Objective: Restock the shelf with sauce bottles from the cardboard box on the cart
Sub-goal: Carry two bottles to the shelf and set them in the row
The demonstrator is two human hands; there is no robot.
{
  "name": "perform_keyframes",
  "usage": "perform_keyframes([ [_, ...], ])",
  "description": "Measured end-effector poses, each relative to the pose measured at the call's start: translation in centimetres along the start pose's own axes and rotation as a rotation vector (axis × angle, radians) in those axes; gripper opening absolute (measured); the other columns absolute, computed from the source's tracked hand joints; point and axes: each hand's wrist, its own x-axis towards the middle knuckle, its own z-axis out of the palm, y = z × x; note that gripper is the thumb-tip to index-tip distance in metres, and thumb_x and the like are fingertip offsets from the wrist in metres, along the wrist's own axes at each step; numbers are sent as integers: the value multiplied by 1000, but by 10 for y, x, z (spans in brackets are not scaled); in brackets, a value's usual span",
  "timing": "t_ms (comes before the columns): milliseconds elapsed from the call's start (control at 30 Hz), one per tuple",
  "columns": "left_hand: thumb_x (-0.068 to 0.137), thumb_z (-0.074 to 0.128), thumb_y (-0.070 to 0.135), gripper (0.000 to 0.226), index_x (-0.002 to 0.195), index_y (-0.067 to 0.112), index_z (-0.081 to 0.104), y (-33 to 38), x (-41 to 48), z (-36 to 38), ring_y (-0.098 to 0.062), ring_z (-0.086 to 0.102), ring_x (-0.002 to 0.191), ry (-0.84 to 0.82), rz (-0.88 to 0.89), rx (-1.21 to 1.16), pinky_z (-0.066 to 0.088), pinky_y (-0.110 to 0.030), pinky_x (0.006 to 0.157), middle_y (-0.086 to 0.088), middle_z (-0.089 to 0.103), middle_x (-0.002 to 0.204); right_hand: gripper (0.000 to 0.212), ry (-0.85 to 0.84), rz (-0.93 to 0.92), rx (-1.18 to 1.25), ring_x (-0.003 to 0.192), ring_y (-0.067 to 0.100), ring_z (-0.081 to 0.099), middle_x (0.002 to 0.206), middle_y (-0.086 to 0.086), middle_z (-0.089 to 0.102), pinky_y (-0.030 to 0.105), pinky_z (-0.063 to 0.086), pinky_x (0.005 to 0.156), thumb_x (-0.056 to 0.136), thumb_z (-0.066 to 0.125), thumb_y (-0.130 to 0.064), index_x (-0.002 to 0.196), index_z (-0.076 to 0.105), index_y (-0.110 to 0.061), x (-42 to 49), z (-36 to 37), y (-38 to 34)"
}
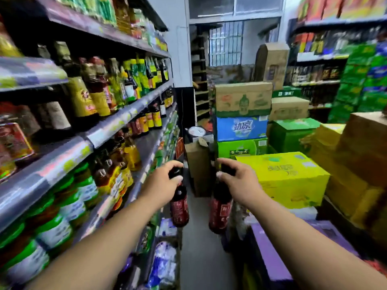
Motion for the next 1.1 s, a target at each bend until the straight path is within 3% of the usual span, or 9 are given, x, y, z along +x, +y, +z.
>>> perform_keyframes([
  [167,77,70,15,51,85,64,55,-27,130,47,-15,68,75,34,-6,-68,58,-41,72,10,68,81,40,-50,-14,-114,105,11,65,114,-4,71,28,51,93,82,75,-25,122,68,-30,130,8,46],
  [300,77,70,9,46,82,53,57,-47,220,73,-2,64,82,132,-29,-103,50,-27,76,9,68,94,39,-130,-56,-105,103,10,65,111,-8,71,34,53,94,83,74,-23,121,68,-30,233,29,68],
  [400,80,70,12,41,87,50,58,-57,278,77,0,64,76,136,-51,-73,53,-27,72,10,67,98,40,-193,-131,-121,109,10,61,116,-6,69,30,50,97,85,73,-20,124,67,-27,305,51,69],
  [600,77,73,18,39,97,47,59,-87,381,63,-15,65,86,223,-76,40,54,-33,75,8,68,94,36,-305,-251,-90,96,1,60,102,-16,67,1,39,73,85,73,-18,120,69,-29,432,117,76],
  [667,79,72,21,37,100,48,59,-100,412,57,-17,65,88,236,-78,87,54,-35,76,8,68,97,35,-309,-254,-37,94,2,62,96,-22,66,10,48,79,83,75,-18,115,70,-32,470,144,80],
  [767,82,69,21,34,108,41,62,-122,454,49,-14,63,93,275,-33,187,50,-30,79,10,68,107,37,-299,-265,50,106,8,64,112,-12,70,33,53,95,79,77,-26,115,70,-33,524,190,91],
  [867,83,69,20,33,111,38,63,-143,487,42,-12,60,92,328,2,271,46,-26,80,10,69,109,38,-283,-310,85,106,8,65,112,-10,71,33,52,96,78,79,-23,115,71,-31,565,227,92],
  [1000,79,70,9,34,104,31,67,-171,519,37,-5,57,100,461,75,338,36,-5,86,13,67,108,36,-253,-377,168,92,5,67,103,-9,72,23,51,87,77,81,-18,111,72,-28,614,262,83],
  [1100,80,68,11,31,103,32,65,-186,535,37,-8,61,100,546,114,389,45,-21,90,14,64,108,37,-324,-442,257,83,-8,63,97,-19,70,16,50,79,80,79,-16,103,68,-43,647,290,78],
])
